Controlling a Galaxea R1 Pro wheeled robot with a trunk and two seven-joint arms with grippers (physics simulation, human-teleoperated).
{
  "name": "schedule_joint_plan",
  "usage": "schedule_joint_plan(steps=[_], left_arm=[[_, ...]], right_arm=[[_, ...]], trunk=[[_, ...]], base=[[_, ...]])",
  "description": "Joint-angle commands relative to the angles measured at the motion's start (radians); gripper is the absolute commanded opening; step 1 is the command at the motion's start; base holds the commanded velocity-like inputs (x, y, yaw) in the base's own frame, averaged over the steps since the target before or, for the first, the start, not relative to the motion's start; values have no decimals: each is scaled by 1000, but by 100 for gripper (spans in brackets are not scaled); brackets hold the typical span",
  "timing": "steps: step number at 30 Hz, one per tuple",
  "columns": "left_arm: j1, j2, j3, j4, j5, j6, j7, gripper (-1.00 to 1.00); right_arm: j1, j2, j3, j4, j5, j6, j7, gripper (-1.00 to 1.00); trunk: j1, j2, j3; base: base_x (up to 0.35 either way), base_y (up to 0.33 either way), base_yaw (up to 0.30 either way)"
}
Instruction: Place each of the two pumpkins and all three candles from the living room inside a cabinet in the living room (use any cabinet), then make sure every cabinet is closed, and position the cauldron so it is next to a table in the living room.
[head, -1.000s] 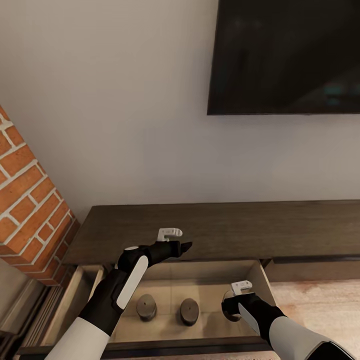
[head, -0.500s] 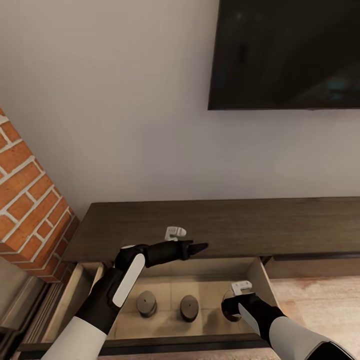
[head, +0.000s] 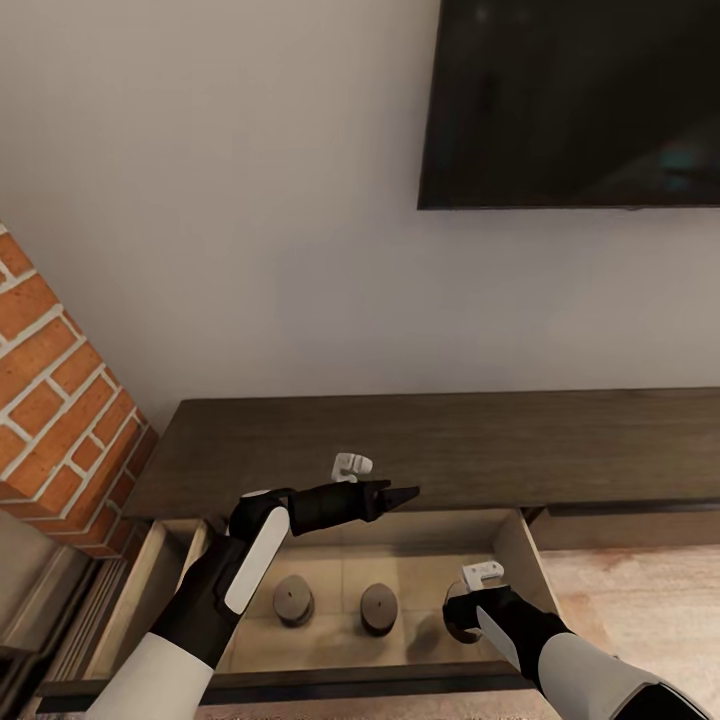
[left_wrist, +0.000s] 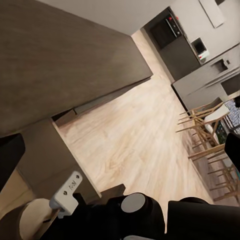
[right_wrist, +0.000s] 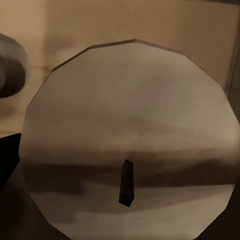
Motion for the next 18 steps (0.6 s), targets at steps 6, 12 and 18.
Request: schedule_joint_plan(steps=[6, 12, 18], left_arm=[[0, 0, 0, 0, 0, -1, 0, 100], [0, 0, 0, 0, 0, -1, 0, 100], [0, 0, 0, 0, 0, -1, 0, 100]], right_arm=[[0, 0, 0, 0, -1, 0, 1, -100], [0, 0, 0, 0, -1, 0, -3, -100], [0, -1, 0, 0, -2, -1, -7, -100]], trunk=[[0, 0, -9], [0, 0, -18], [0, 0, -20]], base=[[168, 0, 0], [26, 0, 0], [1, 0, 0]])
